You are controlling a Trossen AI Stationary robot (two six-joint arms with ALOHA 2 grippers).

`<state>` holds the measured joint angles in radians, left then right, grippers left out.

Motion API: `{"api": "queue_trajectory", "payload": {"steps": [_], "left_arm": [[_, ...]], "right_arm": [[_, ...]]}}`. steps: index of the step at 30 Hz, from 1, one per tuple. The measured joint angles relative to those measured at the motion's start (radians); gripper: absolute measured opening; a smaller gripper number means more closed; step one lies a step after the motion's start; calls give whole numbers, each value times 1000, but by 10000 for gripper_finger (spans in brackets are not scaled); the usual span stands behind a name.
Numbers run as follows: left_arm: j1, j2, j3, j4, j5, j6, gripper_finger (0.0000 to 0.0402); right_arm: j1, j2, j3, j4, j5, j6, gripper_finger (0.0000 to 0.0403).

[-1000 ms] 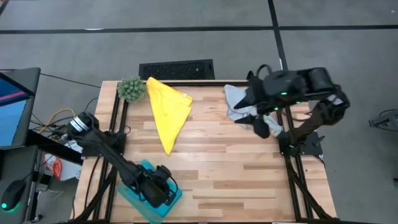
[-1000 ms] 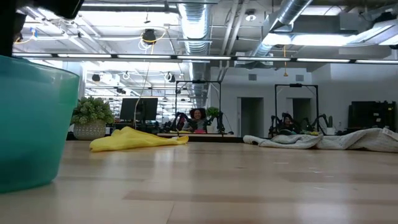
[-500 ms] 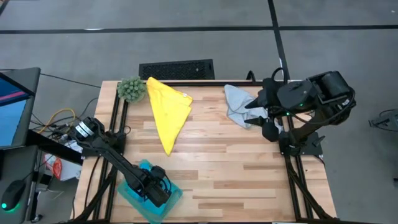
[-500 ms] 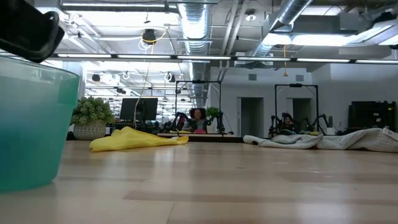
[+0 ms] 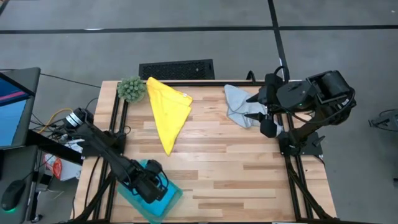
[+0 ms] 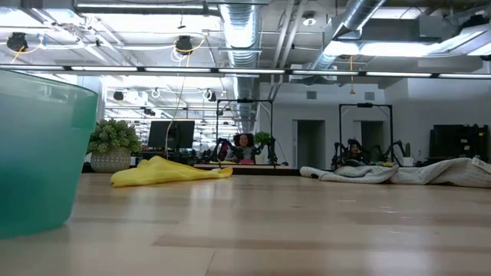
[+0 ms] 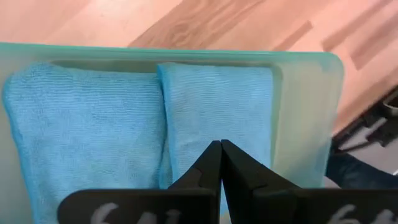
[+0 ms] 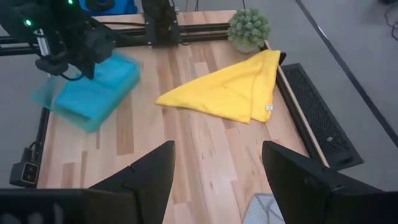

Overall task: Fold microfiber towels
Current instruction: Fold the yellow towel

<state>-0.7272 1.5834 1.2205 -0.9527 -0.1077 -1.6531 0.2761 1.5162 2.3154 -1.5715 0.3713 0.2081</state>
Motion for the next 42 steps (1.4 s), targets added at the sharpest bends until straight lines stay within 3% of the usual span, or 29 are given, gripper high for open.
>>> {"api": "queue_trajectory", "payload": {"steps": [10,13,18,22,26,28,34,42], "left_arm": [[-28,57,-77,100,-4,-6,0],[-16,24,-72,111,-40,-10,0],[52,-180,-29,92,-242,80,0],[135,-342,-24,34,-467,127,2],[268,-418,-25,6,-623,237,21],[356,-431,-25,27,-605,360,37],[603,-394,-26,153,-412,700,95],[967,-385,-27,158,-205,1073,145]], "right_arm": [[-30,0,0,0,-1,-6,265],[-40,9,0,0,28,-25,265],[-86,9,-1,0,31,-44,265],[-150,-8,-1,0,34,-32,265],[-214,-26,-10,1,35,-32,265],[-242,-30,-38,1,35,-35,265],[-325,-69,-176,2,35,-51,265],[-447,-106,-289,46,34,7,265]]}}
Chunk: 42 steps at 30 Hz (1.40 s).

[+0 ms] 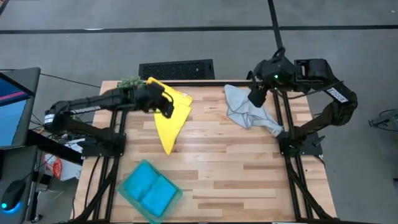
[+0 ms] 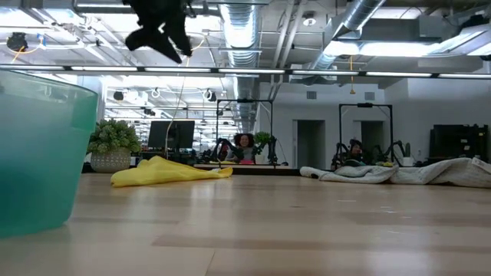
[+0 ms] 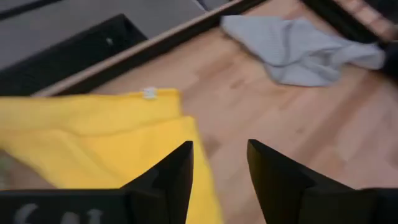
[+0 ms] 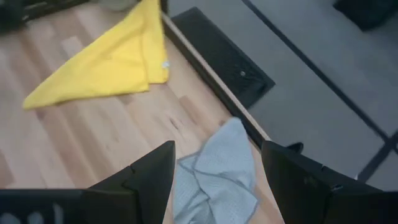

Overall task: Fold microfiber towels
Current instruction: Fold the yellow towel

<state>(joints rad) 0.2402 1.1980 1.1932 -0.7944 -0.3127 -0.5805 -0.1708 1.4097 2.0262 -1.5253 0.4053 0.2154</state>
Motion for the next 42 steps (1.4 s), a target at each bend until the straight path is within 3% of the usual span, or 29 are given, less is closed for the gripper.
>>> {"api": "queue_trajectory", "payload": {"steps": [5,13,20,24,31,36,39,42], "left_arm": [[122,83,0,7,46,218,149],[160,374,0,155,113,411,149],[159,568,0,237,176,358,149],[157,633,0,344,222,292,149],[163,711,0,356,247,260,149],[145,746,0,357,168,234,146],[150,760,5,356,173,206,128],[156,759,5,350,209,163,78]], "right_arm": [[-51,1,-1,3,-1,37,265],[-116,1,-1,14,0,97,265],[-144,1,-1,8,16,43,265],[-171,1,-1,8,16,-23,265],[-207,-5,-1,8,16,-91,265],[-211,-10,-1,5,16,-122,265],[-211,-11,-1,3,15,-128,265],[-211,-15,-1,5,14,-129,265]]}}
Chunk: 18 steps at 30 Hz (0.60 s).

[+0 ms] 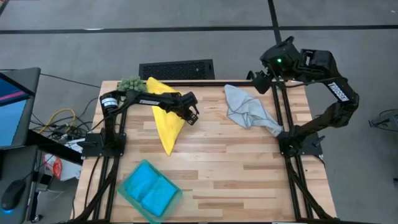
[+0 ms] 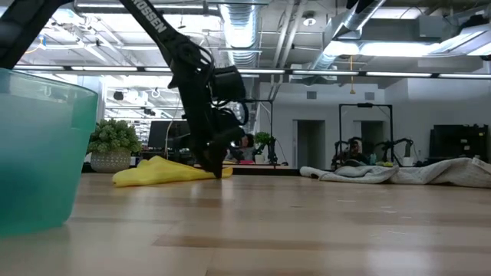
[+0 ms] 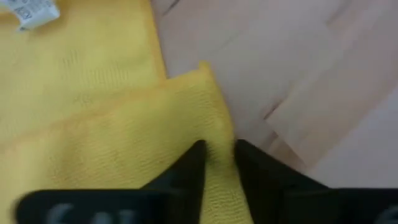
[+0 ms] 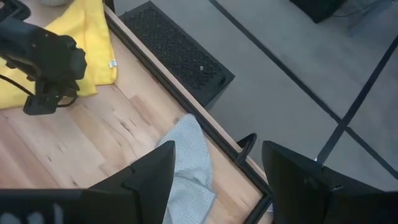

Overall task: Fold microfiber towels
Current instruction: Fold the yellow towel

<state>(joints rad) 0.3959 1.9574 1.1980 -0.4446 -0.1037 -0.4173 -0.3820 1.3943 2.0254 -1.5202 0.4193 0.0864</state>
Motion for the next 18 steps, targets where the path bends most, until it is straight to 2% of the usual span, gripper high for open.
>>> {"api": "queue_trajectory", "payload": {"steps": [2,4,11,14,18], "left_arm": [[1,-14,0,-12,27,-13,32],[-3,-32,1,-35,47,-30,11],[0,-121,64,-106,50,-53,3],[-2,-161,106,-139,48,-70,4],[1,-193,131,-143,1,-83,2]], "right_arm": [[2,-1,0,4,-5,0,265],[2,-1,-6,23,-24,-5,265],[-7,-10,-157,197,-121,-64,265],[-8,-10,-262,315,-209,-89,265],[-5,-10,-459,594,-378,-81,265]]}}
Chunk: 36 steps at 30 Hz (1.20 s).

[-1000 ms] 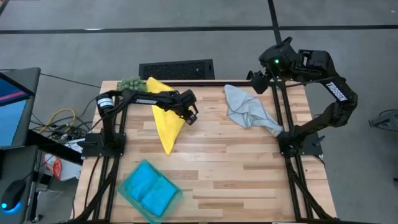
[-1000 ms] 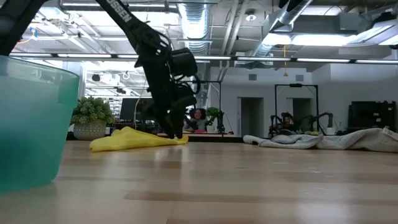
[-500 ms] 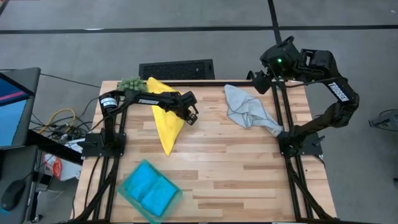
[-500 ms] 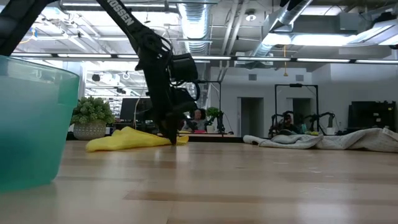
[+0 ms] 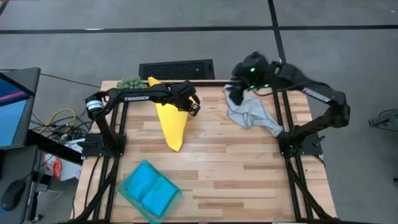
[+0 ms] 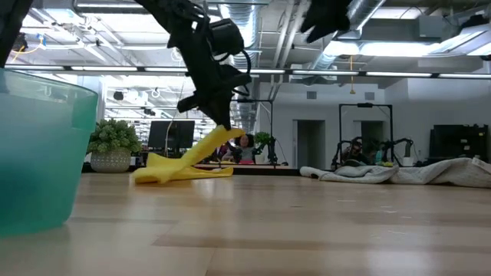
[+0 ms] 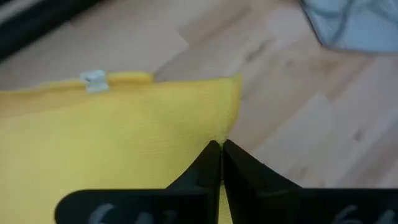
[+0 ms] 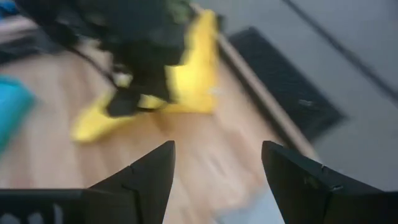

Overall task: Fold microfiber towels
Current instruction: Fold the yellow towel

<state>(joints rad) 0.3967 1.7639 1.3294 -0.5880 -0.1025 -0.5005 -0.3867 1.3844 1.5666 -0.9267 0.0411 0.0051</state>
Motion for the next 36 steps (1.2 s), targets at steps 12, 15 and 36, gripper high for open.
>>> {"api": "queue_trajectory", "payload": {"steps": [12,15,36], "left_arm": [[60,-13,50,6,-25,18,1],[71,-12,50,7,-25,45,1],[88,-12,50,0,-26,162,0]], "right_arm": [[35,13,-645,877,-204,299,265],[67,52,-752,1100,-202,360,265],[201,660,-626,1436,-198,466,265]]}}
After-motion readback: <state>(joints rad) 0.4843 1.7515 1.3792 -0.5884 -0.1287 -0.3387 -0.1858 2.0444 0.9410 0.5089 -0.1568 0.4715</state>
